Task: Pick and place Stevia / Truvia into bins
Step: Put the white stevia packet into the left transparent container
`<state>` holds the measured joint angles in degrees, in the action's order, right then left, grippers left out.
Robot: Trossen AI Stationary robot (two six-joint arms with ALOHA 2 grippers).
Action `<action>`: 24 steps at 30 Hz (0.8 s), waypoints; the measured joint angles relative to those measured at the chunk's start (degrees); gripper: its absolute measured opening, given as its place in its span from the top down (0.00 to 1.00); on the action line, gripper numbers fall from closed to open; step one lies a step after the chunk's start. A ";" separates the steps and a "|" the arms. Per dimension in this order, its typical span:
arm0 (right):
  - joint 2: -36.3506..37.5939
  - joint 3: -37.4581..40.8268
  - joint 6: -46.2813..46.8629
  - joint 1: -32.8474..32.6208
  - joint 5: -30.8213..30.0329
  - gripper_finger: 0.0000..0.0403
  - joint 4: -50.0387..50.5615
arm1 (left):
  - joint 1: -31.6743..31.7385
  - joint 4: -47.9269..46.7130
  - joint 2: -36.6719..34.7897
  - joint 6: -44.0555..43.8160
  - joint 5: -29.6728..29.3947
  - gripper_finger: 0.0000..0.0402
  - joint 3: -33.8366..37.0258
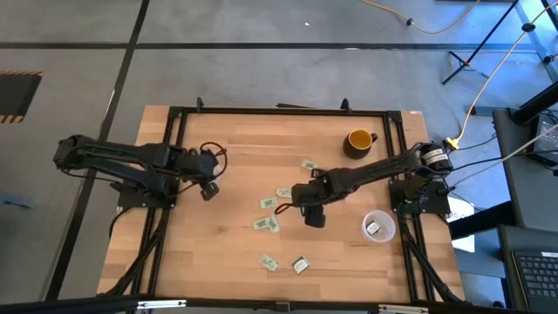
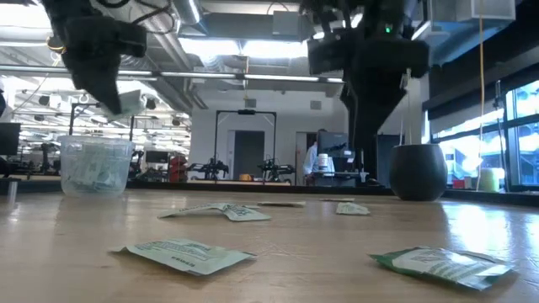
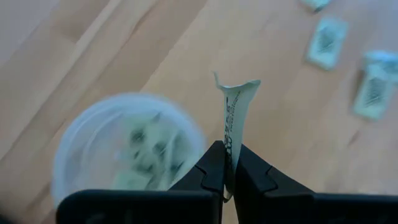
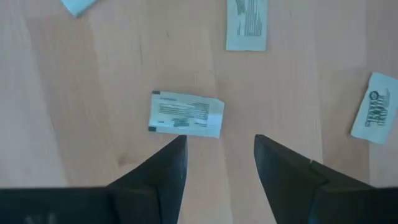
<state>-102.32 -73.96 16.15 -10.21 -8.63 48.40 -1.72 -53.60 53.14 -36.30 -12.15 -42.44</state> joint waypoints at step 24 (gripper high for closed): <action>0.00 10.68 -1.38 3.36 6.91 0.53 -17.42 | 4.04 -9.12 11.63 -1.82 -0.51 0.97 0.07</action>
<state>-102.32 -63.29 14.76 -6.85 -1.73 30.98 2.32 -62.72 64.77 -38.11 -12.66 -42.37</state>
